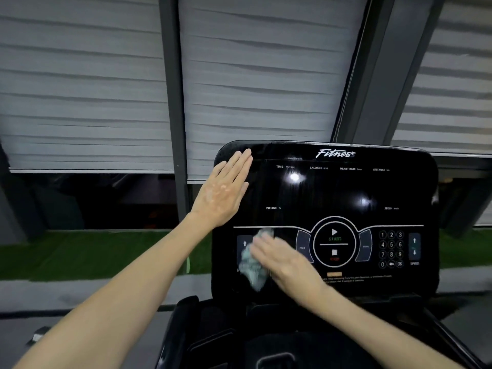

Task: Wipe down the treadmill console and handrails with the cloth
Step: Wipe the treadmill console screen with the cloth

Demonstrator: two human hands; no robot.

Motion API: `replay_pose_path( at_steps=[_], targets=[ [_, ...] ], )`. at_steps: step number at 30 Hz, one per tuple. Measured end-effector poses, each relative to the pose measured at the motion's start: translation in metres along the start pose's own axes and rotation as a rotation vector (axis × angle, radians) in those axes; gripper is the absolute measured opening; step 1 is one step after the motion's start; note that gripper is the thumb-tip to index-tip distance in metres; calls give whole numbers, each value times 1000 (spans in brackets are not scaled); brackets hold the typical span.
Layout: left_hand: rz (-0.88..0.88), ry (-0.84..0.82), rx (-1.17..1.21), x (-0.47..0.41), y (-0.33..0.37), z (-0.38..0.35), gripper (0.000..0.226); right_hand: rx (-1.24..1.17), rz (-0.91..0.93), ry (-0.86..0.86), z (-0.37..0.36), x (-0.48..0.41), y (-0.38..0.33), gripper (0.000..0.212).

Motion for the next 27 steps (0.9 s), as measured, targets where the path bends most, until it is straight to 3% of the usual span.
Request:
replay_pose_path(
  at_steps=[3, 7, 11, 15, 19, 22, 24, 27],
  targets=[
    [-5, 8, 1, 0, 0, -1, 54, -32, 112, -170, -32, 40, -19, 44],
    [2, 4, 16, 2, 0, 0, 54, 104, 200, -185, -7, 12, -2, 44],
    [8, 14, 17, -1, 0, 1, 54, 127, -22, 26, 49, -31, 47, 48],
    [10, 9, 7, 0, 2, 0, 55, 137, -272, 133, 90, -68, 92, 71],
    [11, 10, 0, -1, 1, 1, 54, 76, -289, 226, 77, -62, 72, 67],
    [11, 13, -2, 1, 1, 1, 54, 24, -119, 90, 29, -8, 27, 59],
    [11, 13, -4, 2, 2, 1, 54, 45, 17, -87, -1, 34, 1, 56],
    [10, 16, -1, 2, 2, 2, 54, 26, 85, -263, -11, 54, -5, 51]
  ],
)
Point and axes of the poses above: each hand's wrist, its own x-axis away from the middle knuckle, its own z-axis out of the back of the hand, y = z × x, the point moved 6 cm from there along -x, towards the middle knuckle, and after that the axes turned 9 degrees about -x, right-handed, at the moved point
